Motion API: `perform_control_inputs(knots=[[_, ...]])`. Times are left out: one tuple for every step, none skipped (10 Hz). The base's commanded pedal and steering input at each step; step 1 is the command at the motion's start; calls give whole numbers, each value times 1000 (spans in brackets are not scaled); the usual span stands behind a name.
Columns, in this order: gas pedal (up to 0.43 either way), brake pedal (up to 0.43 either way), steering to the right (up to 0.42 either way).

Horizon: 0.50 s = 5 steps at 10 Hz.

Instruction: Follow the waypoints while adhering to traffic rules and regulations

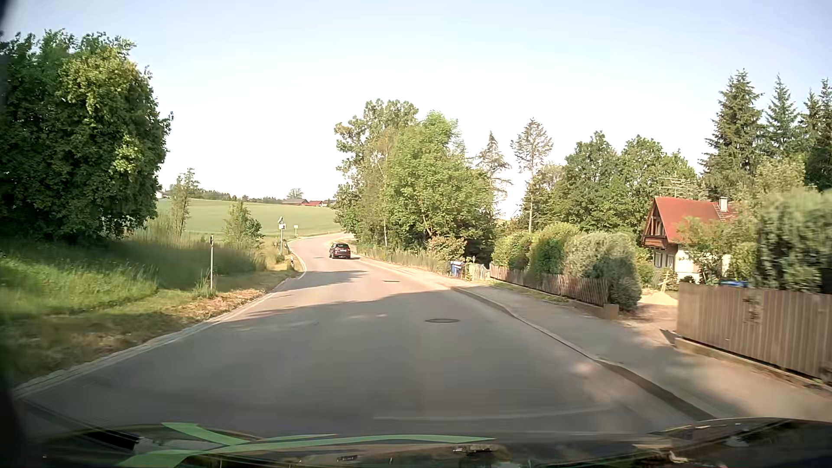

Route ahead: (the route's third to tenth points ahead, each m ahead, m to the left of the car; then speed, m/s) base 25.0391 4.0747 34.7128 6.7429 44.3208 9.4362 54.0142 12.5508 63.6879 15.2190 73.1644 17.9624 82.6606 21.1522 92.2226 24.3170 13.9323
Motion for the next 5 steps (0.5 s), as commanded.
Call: perform_control_inputs(knots=[[118,0,-34],[110,0,-36],[110,0,-38],[118,0,-39],[118,0,-39]])
